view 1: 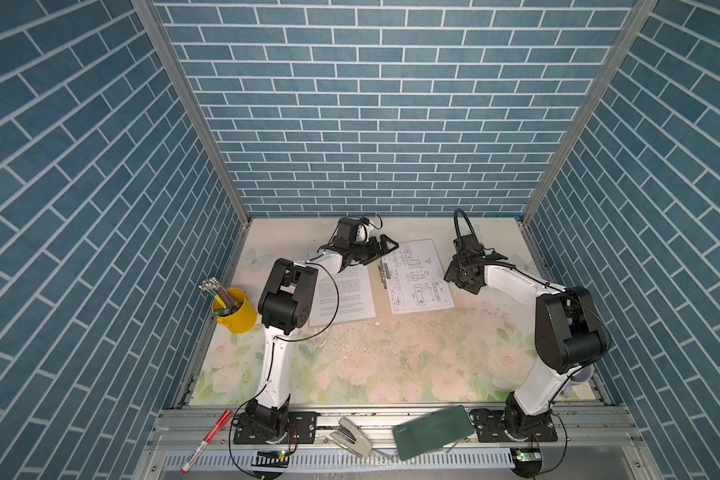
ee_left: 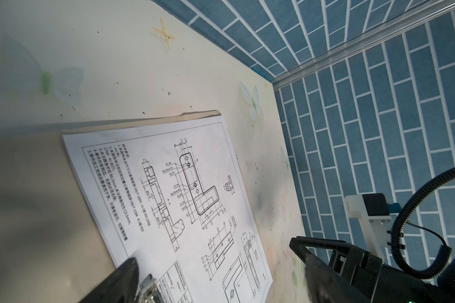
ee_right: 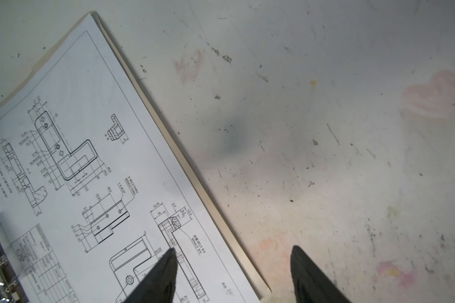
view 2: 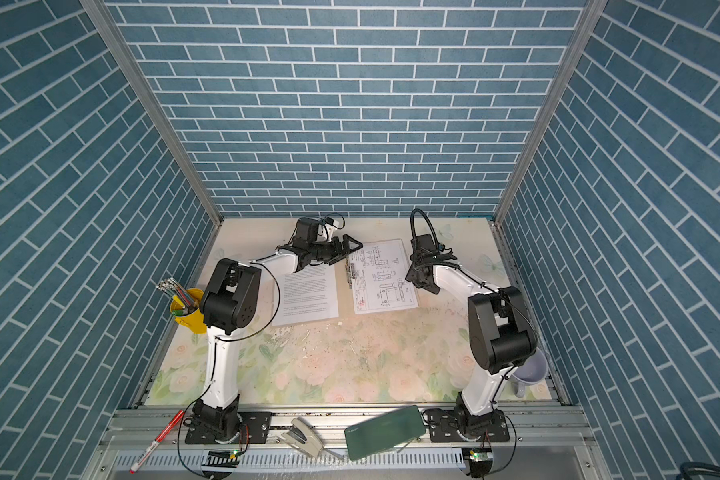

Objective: Put the files into the folder

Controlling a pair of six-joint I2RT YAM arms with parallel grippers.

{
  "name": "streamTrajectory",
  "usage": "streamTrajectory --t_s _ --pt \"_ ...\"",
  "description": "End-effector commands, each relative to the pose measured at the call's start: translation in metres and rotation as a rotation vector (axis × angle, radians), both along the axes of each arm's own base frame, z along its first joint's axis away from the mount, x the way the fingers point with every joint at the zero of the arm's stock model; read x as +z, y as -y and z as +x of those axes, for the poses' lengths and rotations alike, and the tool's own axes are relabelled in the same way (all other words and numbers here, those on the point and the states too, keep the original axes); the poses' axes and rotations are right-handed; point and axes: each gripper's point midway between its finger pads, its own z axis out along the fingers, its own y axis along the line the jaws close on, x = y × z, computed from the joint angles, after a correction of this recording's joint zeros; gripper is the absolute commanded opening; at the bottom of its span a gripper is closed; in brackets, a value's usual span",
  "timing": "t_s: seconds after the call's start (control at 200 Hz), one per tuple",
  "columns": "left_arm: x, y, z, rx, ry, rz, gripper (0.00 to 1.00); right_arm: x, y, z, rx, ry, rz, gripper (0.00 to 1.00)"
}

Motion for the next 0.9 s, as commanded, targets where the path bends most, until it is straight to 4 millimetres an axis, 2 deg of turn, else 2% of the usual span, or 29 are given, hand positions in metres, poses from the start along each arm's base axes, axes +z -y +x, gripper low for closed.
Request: streamTrajectory --t_s 0.0,0.3,0.44,0.53,0.675,0.895 --pt "0.017 0.007 -0.006 -0.028 0.033 -0.050 1.00 0.008 0.000 -0.003 0.011 0.015 0.010 0.68" --pt "0.035 0.019 -0.029 -0.071 0.072 -0.098 0.99 0.007 -0.003 -0.004 0.012 0.013 0.025 0.68" --pt "0.031 0.023 -0.042 -0.092 0.072 -0.067 0.97 0.007 -0.005 -0.003 0.017 0.013 0.035 0.68" --pt "0.028 0.019 -0.045 -0.081 0.062 -0.060 0.97 0.009 -0.007 -0.002 0.019 0.015 0.040 0.68" --pt "0.029 0.006 -0.039 -0.035 0.067 -0.028 0.97 0.011 -0.013 0.001 0.001 0.012 0.078 0.67" --pt "0.022 -0.016 -0.028 0.044 0.019 0.074 0.96 0.012 -0.030 0.010 -0.099 -0.012 0.209 0.55"
